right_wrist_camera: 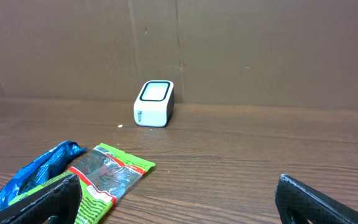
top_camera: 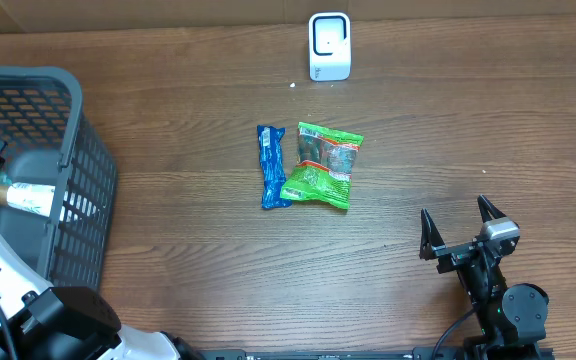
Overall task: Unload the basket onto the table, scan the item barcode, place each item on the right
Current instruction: 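Grasp the pale green wipes pack with the left gripper and lift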
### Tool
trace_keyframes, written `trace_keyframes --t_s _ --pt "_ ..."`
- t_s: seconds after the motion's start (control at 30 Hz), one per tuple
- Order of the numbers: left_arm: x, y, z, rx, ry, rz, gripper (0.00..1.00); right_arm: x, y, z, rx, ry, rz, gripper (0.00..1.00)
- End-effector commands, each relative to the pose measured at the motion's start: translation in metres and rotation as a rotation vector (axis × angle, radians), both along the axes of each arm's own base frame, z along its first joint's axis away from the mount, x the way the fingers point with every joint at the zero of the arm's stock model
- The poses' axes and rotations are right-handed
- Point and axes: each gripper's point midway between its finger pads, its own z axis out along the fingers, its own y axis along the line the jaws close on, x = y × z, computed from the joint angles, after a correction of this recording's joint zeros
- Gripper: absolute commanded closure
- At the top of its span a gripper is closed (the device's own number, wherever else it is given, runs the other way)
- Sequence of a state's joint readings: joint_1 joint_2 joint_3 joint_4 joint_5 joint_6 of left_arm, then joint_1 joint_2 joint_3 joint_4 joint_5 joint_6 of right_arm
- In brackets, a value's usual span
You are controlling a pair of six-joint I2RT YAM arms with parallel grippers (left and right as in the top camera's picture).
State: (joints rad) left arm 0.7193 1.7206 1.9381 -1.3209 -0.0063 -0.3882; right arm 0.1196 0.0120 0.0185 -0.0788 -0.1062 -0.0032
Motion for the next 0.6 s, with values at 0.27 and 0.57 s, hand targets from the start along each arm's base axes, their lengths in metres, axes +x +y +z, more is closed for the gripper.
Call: trace_keyframes --t_s 0.27,0.57 --pt "0.032 -0.09 0.151 0.252 -0.327 -0.407 0.96 0.0 0.001 -0.002 0.003 -0.003 0.004 0.0" --pt "0.042 -0.234 0.125 0.162 -0.204 -0.8 0.96 0.0 0.001 -0.002 0.003 -0.003 0.004 0.0"
